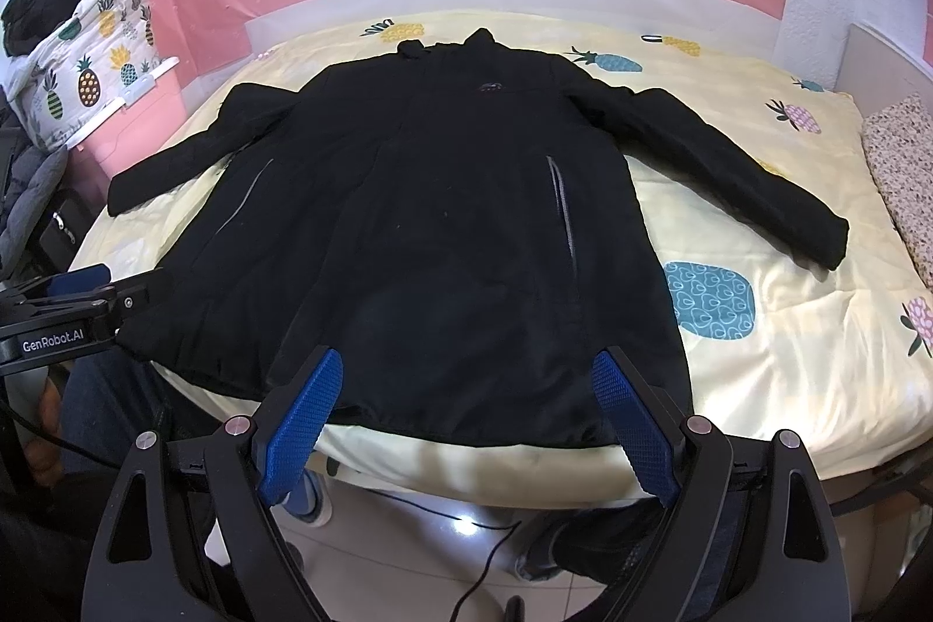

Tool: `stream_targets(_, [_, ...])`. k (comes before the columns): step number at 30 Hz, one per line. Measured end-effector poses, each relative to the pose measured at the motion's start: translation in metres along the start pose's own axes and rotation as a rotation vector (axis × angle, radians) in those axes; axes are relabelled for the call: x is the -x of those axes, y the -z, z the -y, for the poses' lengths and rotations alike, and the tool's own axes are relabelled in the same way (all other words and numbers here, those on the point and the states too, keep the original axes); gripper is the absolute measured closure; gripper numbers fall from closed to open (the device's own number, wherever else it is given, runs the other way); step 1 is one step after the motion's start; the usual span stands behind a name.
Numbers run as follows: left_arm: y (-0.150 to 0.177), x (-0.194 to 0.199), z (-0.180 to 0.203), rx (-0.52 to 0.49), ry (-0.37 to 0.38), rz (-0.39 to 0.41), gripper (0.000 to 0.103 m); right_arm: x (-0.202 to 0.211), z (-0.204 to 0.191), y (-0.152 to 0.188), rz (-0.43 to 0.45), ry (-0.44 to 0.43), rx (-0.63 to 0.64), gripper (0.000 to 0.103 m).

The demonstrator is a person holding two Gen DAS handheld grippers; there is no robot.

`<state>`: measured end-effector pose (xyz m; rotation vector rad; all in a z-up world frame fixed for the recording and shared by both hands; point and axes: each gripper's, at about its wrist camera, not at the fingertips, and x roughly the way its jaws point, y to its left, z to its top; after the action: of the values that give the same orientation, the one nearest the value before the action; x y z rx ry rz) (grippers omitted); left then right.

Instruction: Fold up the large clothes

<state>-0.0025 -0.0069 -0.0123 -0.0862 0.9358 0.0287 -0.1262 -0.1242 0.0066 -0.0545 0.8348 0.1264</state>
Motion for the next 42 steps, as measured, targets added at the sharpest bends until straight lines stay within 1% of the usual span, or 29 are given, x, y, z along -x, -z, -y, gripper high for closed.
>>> stream_targets(29, [0.0,-0.002,-0.001,-0.002,0.001,-0.013,0.003,-0.002,-0.001,0.002,-0.007,-0.005,0.001,0.015])
stream_targets(36, [0.002,-0.008,-0.002,-0.013,-0.001,-0.025,0.003,-0.006,0.005,0.001,-0.003,-0.017,-0.032,0.015])
stream_targets(42, [-0.003,-0.017,0.0,-0.027,0.006,-0.036,0.003,-0.013,0.021,-0.007,-0.002,-0.011,-0.077,0.015])
